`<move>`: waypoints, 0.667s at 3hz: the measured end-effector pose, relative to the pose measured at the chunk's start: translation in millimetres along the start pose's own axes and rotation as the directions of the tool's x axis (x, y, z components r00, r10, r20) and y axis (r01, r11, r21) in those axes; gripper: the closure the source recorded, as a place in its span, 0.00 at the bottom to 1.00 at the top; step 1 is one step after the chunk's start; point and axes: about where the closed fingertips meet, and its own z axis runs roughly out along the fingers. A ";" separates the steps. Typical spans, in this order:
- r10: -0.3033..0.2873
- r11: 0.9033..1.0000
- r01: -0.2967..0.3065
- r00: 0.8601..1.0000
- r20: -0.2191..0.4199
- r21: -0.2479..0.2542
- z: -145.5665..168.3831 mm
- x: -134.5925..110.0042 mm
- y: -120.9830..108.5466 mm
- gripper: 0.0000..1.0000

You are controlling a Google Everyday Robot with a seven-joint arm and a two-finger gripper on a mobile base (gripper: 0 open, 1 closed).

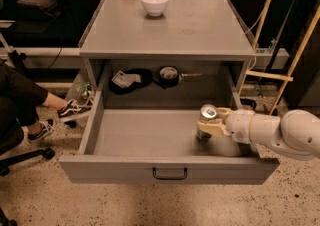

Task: Place redbull can into top drawer

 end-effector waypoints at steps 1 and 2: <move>0.000 1.000 0.000 1.000 0.000 0.000 0.0 0.0 0.0 0.12; 0.000 1.000 0.000 1.000 0.000 0.000 0.0 0.0 0.0 0.00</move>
Offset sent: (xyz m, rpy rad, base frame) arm 0.0000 0.0000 0.0000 0.0000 0.0000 0.0000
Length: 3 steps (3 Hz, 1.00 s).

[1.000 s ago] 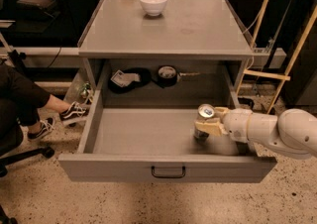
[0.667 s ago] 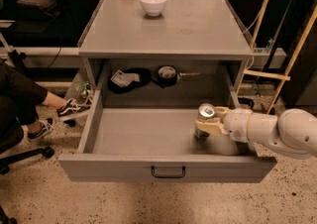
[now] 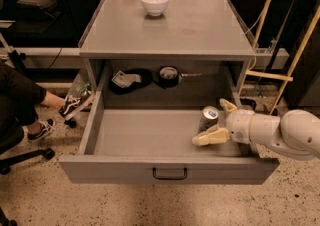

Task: Place redbull can into top drawer

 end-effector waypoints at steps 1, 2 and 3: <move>-0.003 1.000 0.003 1.000 0.000 0.000 -0.6 -1.8 0.1 0.00; -0.014 0.999 0.016 0.999 -0.040 0.047 -33.4 -28.9 -10.2 0.00; 0.011 0.986 0.018 0.985 -0.171 0.169 -106.8 -53.3 -22.9 0.00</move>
Offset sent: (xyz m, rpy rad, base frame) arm -0.0136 -0.0796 0.1314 -0.1686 -0.0062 -0.1393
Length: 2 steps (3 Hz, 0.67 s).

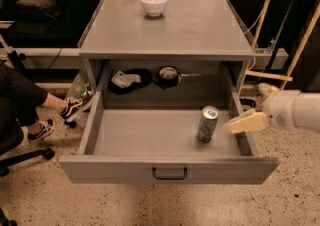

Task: Place redbull can into top drawer

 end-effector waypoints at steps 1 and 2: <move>0.003 0.995 0.015 0.985 -0.175 0.104 -86.0 -18.0 -13.5 0.00; 0.004 0.972 0.053 0.969 -0.246 0.227 -195.3 -87.8 -4.2 0.00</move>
Offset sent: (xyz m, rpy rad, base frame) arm -0.1793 -0.0997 0.3899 -0.4364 -0.0474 -0.3646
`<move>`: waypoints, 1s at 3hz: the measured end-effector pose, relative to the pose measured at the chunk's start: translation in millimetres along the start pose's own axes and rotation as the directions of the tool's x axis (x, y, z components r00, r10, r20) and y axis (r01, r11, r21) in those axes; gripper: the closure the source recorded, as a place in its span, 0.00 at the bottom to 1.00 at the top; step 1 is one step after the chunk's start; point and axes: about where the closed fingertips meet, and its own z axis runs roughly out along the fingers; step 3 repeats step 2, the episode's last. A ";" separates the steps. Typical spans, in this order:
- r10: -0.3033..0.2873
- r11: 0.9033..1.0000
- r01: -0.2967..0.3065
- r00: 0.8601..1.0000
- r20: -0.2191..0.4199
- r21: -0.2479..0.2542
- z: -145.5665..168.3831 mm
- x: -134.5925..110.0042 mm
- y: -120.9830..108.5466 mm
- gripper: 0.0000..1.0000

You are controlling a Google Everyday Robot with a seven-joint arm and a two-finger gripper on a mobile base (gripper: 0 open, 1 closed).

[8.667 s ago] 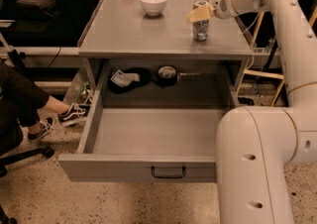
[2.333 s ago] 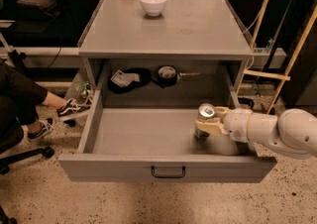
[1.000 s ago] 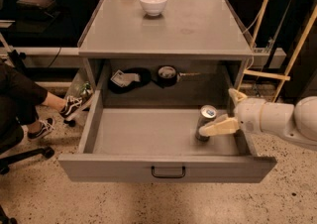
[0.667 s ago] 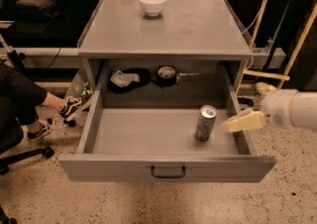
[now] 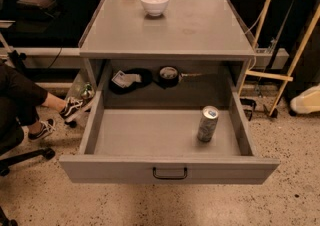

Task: Place redbull can into top drawer

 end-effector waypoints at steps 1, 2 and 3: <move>-0.037 0.998 0.037 0.999 0.002 0.045 -59.8 -34.6 5.8 0.00; -0.040 0.998 0.040 0.999 0.003 0.043 -59.4 -35.4 6.4 0.00; -0.040 0.998 0.040 0.999 0.003 0.043 -59.4 -35.4 6.4 0.00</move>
Offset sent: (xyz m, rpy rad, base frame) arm -0.0273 0.0046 0.0624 -0.0441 -0.0358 -0.0162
